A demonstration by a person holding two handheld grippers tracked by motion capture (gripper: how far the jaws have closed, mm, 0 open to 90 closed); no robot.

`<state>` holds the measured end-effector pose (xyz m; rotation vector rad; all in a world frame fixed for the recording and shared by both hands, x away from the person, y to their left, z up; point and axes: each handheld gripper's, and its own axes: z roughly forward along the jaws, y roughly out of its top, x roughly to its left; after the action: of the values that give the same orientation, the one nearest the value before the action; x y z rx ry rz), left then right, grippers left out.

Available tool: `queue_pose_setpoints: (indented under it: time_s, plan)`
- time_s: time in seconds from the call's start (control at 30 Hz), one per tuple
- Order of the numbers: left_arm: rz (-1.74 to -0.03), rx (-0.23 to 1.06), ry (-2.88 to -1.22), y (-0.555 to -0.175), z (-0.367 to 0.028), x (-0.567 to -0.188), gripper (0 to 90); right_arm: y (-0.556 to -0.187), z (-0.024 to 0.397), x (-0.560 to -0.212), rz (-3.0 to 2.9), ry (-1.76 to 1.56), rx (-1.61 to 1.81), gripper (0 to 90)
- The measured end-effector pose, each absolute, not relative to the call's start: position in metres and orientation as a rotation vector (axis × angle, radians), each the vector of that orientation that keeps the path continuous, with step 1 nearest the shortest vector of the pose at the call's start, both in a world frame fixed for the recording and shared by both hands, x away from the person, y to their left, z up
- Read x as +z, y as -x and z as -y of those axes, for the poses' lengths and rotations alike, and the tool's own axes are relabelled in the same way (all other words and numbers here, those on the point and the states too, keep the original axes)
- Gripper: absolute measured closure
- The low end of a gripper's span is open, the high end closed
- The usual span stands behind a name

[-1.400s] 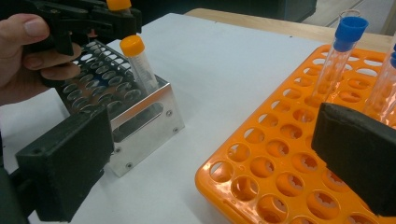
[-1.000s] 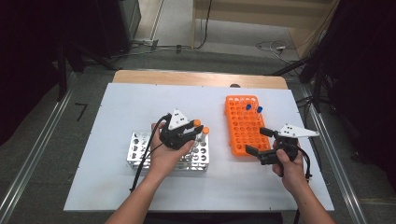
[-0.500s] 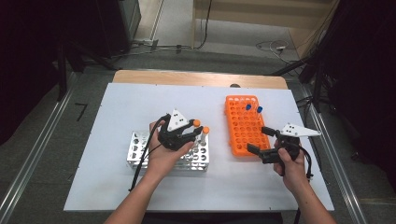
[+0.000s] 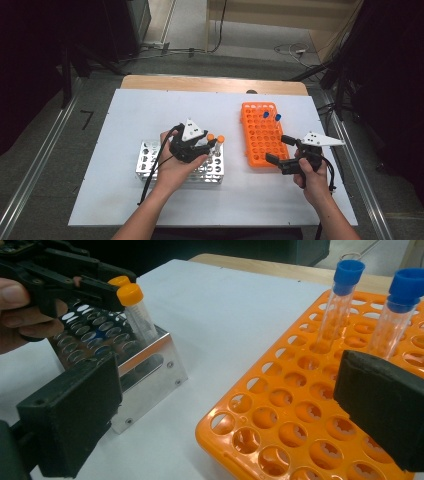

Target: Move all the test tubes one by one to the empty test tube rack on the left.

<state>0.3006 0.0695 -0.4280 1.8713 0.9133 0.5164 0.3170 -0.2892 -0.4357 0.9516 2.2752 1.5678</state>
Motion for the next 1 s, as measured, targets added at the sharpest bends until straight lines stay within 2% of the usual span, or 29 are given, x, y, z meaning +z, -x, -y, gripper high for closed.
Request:
queue_pose_setpoints:
  time_s: [0.07, 0.2, 0.3, 0.53, 0.63, 1.0]
  plan:
    - [-0.919, 0.499, -1.836, -0.3, -0.074, -0.426, 42.0, -0.318, 0.29, -0.435, -2.273, -0.947, 1.556, 0.0]
    - [-0.905, 0.46, -1.784, -0.297, -0.083, -0.425, 32.3, -0.321, 0.292, -0.434, -2.251, -0.967, 1.534, 0.2]
    - [-0.893, 0.433, -1.751, -0.293, -0.089, -0.424, 25.4, -0.324, 0.293, -0.432, -2.221, -0.989, 1.529, 4.1]
    - [-0.867, 0.38, -1.702, -0.282, -0.1, -0.426, 8.4, -0.337, 0.301, -0.432, -2.124, -1.13, 1.495, 29.6]
    - [-0.852, 0.356, -1.705, -0.279, -0.103, -0.428, 0.4, -0.345, 0.305, -0.433, -2.098, -1.173, 1.474, 33.5]
    - [-0.822, 0.347, -1.666, -0.272, -0.115, -0.427, 0.0, -0.377, 0.305, -0.444, -2.117, -1.227, 1.357, 46.9]
